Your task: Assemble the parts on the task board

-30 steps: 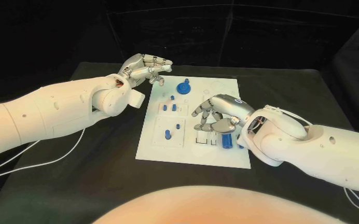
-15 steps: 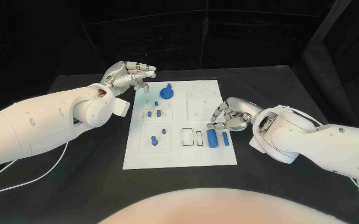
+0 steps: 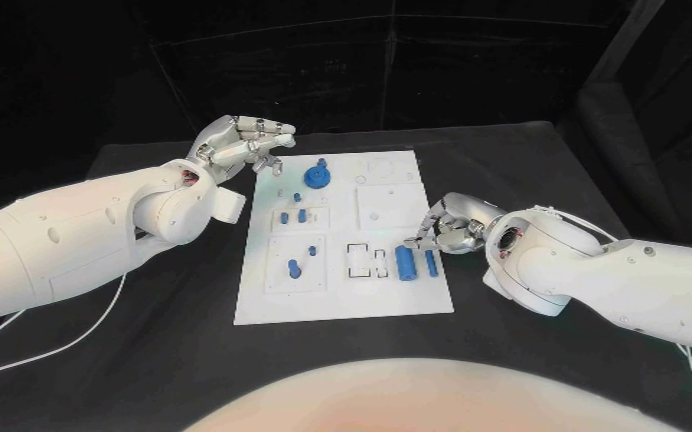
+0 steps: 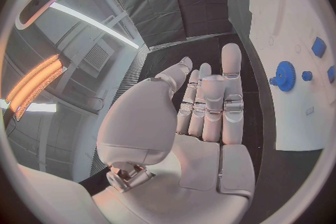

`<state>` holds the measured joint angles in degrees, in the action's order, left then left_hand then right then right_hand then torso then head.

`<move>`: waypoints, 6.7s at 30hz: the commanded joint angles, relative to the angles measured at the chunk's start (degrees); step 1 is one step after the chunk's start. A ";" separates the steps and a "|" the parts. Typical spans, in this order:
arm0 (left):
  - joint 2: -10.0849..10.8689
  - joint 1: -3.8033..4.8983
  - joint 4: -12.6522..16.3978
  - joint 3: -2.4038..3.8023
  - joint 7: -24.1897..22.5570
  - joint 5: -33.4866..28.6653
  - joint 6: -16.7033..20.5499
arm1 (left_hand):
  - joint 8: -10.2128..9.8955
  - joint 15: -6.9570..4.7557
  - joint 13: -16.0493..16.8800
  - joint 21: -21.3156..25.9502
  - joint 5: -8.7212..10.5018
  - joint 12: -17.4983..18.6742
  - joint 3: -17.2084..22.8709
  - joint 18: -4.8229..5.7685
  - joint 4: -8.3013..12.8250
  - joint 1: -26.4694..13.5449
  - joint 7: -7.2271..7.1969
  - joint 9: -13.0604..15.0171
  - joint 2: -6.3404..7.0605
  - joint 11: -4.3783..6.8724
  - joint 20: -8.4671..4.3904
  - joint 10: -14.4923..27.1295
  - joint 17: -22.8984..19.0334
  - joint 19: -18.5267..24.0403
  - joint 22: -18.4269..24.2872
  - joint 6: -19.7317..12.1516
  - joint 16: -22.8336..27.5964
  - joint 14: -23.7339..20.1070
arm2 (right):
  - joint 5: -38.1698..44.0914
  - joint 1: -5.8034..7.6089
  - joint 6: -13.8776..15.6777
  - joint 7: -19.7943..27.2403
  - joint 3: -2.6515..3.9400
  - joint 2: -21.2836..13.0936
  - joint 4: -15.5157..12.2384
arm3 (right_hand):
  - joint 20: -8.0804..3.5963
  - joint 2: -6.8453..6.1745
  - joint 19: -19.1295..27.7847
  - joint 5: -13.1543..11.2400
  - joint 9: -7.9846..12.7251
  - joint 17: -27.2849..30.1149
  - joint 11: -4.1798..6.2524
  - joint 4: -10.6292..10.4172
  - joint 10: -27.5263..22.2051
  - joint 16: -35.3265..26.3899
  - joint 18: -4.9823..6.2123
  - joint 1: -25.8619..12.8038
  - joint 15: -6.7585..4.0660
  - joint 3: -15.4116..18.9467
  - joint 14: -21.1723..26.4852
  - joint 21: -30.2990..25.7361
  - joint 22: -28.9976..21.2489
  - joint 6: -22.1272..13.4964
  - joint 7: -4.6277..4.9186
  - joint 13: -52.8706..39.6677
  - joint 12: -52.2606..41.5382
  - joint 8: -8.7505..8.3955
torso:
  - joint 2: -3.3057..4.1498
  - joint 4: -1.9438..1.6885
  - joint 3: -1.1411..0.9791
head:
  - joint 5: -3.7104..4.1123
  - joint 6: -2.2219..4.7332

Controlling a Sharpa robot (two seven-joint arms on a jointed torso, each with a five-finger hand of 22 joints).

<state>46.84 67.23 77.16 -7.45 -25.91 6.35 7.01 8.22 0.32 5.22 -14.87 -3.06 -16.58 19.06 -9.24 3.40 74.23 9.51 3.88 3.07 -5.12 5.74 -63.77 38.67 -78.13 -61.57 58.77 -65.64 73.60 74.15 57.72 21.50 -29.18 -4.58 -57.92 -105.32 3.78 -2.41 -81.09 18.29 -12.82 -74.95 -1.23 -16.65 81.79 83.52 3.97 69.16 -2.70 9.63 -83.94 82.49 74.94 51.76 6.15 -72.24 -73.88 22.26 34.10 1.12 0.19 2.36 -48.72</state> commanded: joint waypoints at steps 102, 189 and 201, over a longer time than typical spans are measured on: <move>-0.44 0.08 0.14 0.03 -0.11 -0.20 -0.81 | 0.08 0.12 0.09 0.31 0.16 -0.50 -0.51 -1.06 -0.22 -0.26 0.03 0.02 -0.82 -0.13 0.19 0.51 -0.21 0.01 0.23 -0.03 0.13 -0.42 | 2.68 -2.86 5.71 -7.37 0.12 11.77 0.99 | -0.55 5.11 -0.53 2.90 -1.66 -6.03 0.93 0.19 1.91 2.43 -1.11 0.36 -0.63 5.88 -4.28 0.50 4.07 1.44 -1.37 -4.02 0.63 4.72 | 0.09 0.05 0.11 | -1.86 -0.26; 0.12 0.07 0.01 0.01 -0.23 -0.20 -0.76 | 0.10 0.11 0.10 0.36 0.15 -0.56 -0.51 -1.06 -0.22 -0.14 -0.01 0.02 -0.94 -0.09 0.20 0.56 -0.19 0.03 0.31 -0.03 0.08 -0.44 | -2.24 -2.34 4.00 7.34 0.27 -1.27 -2.96 | 0.08 10.13 1.65 -6.36 1.14 -3.45 -0.05 11.07 0.28 0.67 -0.43 9.31 0.15 1.31 -3.67 -1.73 1.62 1.33 -0.08 -2.30 7.03 -1.34 | -0.06 0.28 0.06 | -1.88 -0.66; 0.11 0.06 -0.01 -0.01 -0.33 -0.20 -0.84 | 0.11 0.11 0.10 0.38 0.15 -0.59 -0.52 -1.07 -0.23 -0.10 -0.01 0.02 -0.99 -0.09 0.19 0.57 -0.23 0.03 0.34 -0.03 0.08 -0.46 | 8.05 -2.31 -0.57 -1.16 0.22 -3.75 -1.55 | -0.03 7.07 1.56 -1.42 0.85 -2.72 0.39 8.31 -0.09 0.03 -0.42 4.88 -0.17 5.20 -3.59 -1.92 1.63 4.12 -0.69 -0.32 10.20 -1.92 | 0.02 0.47 -0.05 | -0.63 -0.52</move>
<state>46.97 67.22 77.10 -7.50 -25.66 6.35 6.52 8.22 0.33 5.25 -14.87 -3.06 -16.86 18.90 -9.24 3.23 74.31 9.51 3.88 2.61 -5.32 5.74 -63.56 38.54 -78.13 -61.28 58.77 -65.64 73.60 77.09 55.35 23.02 -26.48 -4.38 -61.80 -106.92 4.00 4.73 -79.44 16.68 -11.92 -74.91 -1.01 -8.34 81.56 83.86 3.99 74.52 -2.89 14.57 -83.96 80.52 74.94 55.49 5.56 -72.50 -63.79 20.25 34.08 1.61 0.14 1.43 -49.28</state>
